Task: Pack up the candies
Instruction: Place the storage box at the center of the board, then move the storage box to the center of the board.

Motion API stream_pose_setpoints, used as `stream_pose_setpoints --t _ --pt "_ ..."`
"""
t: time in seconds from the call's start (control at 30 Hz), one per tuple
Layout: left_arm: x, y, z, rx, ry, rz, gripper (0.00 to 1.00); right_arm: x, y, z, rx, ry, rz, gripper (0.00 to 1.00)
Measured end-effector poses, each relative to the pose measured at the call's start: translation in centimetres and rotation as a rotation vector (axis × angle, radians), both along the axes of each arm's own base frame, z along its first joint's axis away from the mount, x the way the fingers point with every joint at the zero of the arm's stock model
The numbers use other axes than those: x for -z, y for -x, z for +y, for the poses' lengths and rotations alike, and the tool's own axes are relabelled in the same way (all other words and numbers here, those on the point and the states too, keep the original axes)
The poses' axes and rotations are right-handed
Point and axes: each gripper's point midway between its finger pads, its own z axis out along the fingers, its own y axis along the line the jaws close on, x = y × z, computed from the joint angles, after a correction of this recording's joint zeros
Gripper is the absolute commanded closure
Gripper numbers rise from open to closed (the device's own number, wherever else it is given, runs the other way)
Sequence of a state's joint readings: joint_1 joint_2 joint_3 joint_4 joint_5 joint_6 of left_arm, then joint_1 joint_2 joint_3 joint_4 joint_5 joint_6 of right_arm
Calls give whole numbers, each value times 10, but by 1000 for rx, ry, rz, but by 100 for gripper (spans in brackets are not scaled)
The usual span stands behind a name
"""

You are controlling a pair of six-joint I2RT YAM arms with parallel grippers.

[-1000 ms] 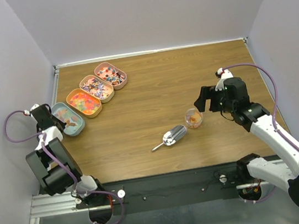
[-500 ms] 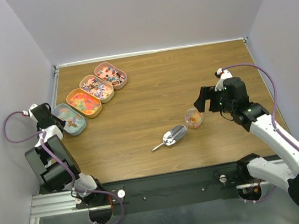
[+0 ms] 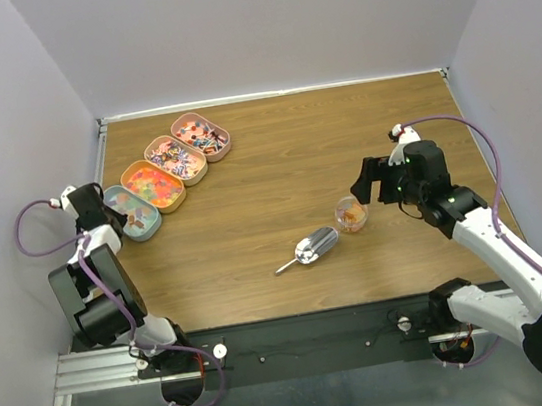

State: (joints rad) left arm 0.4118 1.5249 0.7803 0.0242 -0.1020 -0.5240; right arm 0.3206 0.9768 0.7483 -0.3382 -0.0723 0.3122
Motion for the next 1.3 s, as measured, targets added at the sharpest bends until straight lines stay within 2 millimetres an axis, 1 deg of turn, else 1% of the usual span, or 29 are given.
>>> stream_pose_setpoints --t 0.03,0.07,0.17,0.23,0.3,0.33,0.37,0.43,0.47,0.5,0.53,0.57,0.6,0.63,0.67,0.7,0.73,0.77,0.8,0.87,0.9,1.0,1.03,1.1,1.17,1.23,1.3 --pt "0 0 -1 -3 2 -2 57 0 0 0 0 0 0 0" --pt "0 0 -1 -5 4 -3 44 0 0 0 -1 0 0 0" --pt "-3 0 -4 -10 13 -15 28 0 0 0 -1 0 0 0" --pt "-10 0 -6 -11 4 -25 27 1 1 0 -1 0 1 0" --pt "-20 2 -5 -14 -14 -42 42 1 1 0 -1 0 1 0" --pt "-32 2 -4 -15 -31 -67 46 1 1 0 -1 0 1 0" --pt "-37 3 -3 -13 -44 -74 48 1 1 0 -1 0 1 0" --pt "-59 5 -3 -3 -83 -111 46 1 1 0 -1 0 0 0" --pt "-70 6 -3 7 -109 -126 41 1 1 0 -1 0 1 0" --pt "-78 5 -4 17 -127 -138 39 1 1 0 -1 0 0 0" --pt "-93 1 -11 47 -165 -153 37 1 1 0 -1 0 1 0" --pt "-104 -4 -16 77 -193 -168 32 1 1 0 -1 0 1 0" --pt "-114 -10 -24 115 -219 -179 29 1 1 0 -1 0 1 0" --pt "-127 -20 -40 177 -255 -195 27 1 1 0 -1 0 1 0" --pt "-141 -31 -61 253 -289 -216 26 1 1 0 -1 1 1 0" --pt "-148 -37 -73 296 -303 -229 26 1 1 0 -1 1 2 0" --pt "-157 -46 -99 386 -331 -243 25 1 1 0 -1 1 3 0" --pt "-162 -51 -113 432 -347 -253 25 2 1 0 -1 2 3 0" --pt "-166 -59 -136 512 -363 -262 25 2 1 0 -1 2 4 0" --pt "-166 -71 -172 639 -385 -261 25 3 0 0 -1 4 8 0" --pt "-163 -76 -183 677 -390 -253 25 4 0 0 -2 5 9 0" --pt "-141 -97 -222 837 -426 -188 25 5 0 0 -4 10 12 0" --pt "-133 -101 -230 870 -432 -162 25 6 0 0 -4 11 14 0" --pt "-108 -111 -247 948 -453 -89 26 7 0 0 -4 12 17 0" --pt "-85 -118 -259 1009 -471 -18 26 8 0 -1 -2 15 20 0" --pt "-63 -120 -267 1054 -477 41 27 10 0 -1 0 19 23 0" --pt "-47 -122 -269 1082 -484 87 30 10 0 -1 0 22 25 0"
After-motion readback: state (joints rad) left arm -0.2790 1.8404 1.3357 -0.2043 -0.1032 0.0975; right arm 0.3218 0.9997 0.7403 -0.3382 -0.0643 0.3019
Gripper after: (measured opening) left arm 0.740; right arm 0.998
